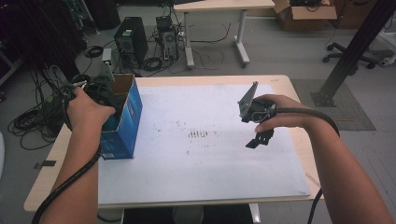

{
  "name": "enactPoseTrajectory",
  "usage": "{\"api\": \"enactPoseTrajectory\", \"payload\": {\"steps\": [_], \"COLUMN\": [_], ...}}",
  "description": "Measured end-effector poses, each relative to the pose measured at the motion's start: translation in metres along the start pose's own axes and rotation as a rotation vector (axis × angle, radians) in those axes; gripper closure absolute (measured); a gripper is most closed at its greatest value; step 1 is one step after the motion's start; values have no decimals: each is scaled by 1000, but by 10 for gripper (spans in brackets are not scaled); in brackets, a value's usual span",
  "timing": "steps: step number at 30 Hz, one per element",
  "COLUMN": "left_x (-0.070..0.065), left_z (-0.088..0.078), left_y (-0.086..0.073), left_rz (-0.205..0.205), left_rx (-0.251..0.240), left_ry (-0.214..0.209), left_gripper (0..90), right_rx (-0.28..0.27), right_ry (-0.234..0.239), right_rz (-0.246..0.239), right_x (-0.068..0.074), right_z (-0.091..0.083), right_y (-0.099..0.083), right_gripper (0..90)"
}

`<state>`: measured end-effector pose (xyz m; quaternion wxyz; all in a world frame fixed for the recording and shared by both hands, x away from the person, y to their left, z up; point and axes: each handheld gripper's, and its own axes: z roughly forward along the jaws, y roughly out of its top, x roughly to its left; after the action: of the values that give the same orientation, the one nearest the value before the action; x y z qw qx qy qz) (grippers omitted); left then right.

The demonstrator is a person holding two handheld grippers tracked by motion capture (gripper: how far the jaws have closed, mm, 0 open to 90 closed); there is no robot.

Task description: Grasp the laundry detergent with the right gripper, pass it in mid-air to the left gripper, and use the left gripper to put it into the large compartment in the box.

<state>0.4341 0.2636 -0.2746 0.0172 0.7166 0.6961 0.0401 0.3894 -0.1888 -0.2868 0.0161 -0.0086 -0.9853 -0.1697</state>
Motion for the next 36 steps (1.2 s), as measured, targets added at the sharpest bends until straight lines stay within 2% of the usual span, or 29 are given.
{"api": "enactPoseTrajectory", "payload": {"steps": [14, 28, 36], "left_x": [3, 8, 8], "left_z": [16, 18, 18], "left_y": [0, -1, -1], "left_rz": [2, -7, 3], "left_rx": [14, 20, 26], "left_ry": [-5, -19, -14], "left_gripper": [406, 404, 400], "right_rx": [11, 21, 18], "right_ry": [11, 14, 11], "right_rz": [7, 12, 17], "right_x": [-1, 0, 1], "right_z": [6, 4, 4], "right_y": [0, -1, -3], "right_gripper": [34, 35, 35]}}
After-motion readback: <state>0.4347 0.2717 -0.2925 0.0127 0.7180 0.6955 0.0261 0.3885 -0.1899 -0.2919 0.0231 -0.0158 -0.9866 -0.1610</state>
